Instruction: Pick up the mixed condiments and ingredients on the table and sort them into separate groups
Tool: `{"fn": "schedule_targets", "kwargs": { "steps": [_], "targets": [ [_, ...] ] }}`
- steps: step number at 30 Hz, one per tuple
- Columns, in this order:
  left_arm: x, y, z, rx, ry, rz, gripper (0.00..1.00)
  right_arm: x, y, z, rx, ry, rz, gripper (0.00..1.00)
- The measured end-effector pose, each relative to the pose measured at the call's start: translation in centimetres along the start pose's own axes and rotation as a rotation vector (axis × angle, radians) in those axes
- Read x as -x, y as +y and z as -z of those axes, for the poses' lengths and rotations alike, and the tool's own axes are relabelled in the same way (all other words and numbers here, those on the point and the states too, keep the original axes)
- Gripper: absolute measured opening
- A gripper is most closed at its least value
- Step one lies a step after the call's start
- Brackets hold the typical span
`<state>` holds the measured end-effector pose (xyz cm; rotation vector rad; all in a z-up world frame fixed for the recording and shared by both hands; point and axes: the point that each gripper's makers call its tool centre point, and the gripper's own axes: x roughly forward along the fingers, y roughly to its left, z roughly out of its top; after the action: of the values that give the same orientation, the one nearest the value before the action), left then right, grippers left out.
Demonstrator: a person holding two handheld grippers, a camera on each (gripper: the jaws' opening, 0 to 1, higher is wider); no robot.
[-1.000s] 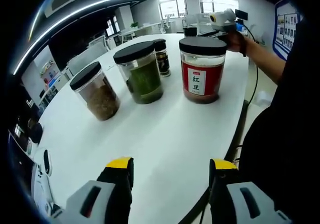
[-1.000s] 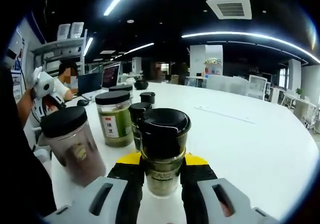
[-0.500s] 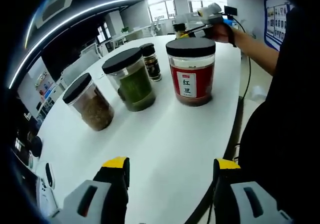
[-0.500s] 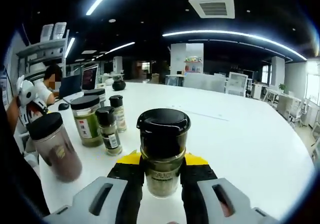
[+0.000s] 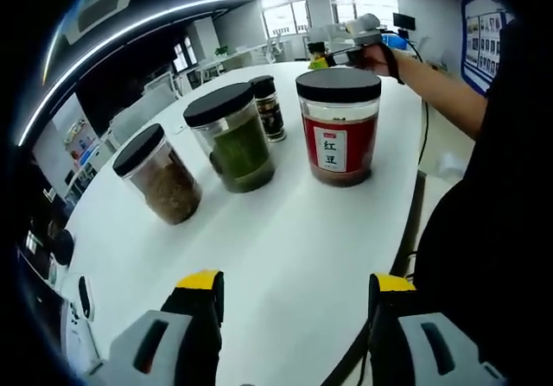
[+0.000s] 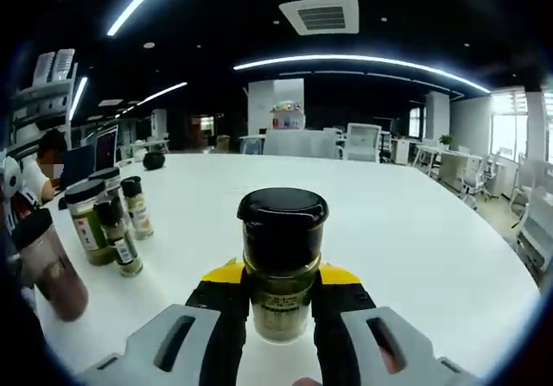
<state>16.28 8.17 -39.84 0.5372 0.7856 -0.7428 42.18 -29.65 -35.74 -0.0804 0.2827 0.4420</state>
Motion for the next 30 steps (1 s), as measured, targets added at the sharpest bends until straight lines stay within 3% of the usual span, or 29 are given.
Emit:
{"fn": "schedule_targets", "kwargs": {
  "steps": [8,30],
  "targets": [
    [0.3,-0.1,-0.5,0.006,-0.019,-0.002,0.68,-1.2,-2.8,0.8,-0.04,-0.012,0.082,0.29],
    [0.4,0.2,-0.2,0.036,-0.018,-0.018,0.68,-3.7,-3.8,1.4,0.009,-0.011,0.131,0.29]
  ]
}}
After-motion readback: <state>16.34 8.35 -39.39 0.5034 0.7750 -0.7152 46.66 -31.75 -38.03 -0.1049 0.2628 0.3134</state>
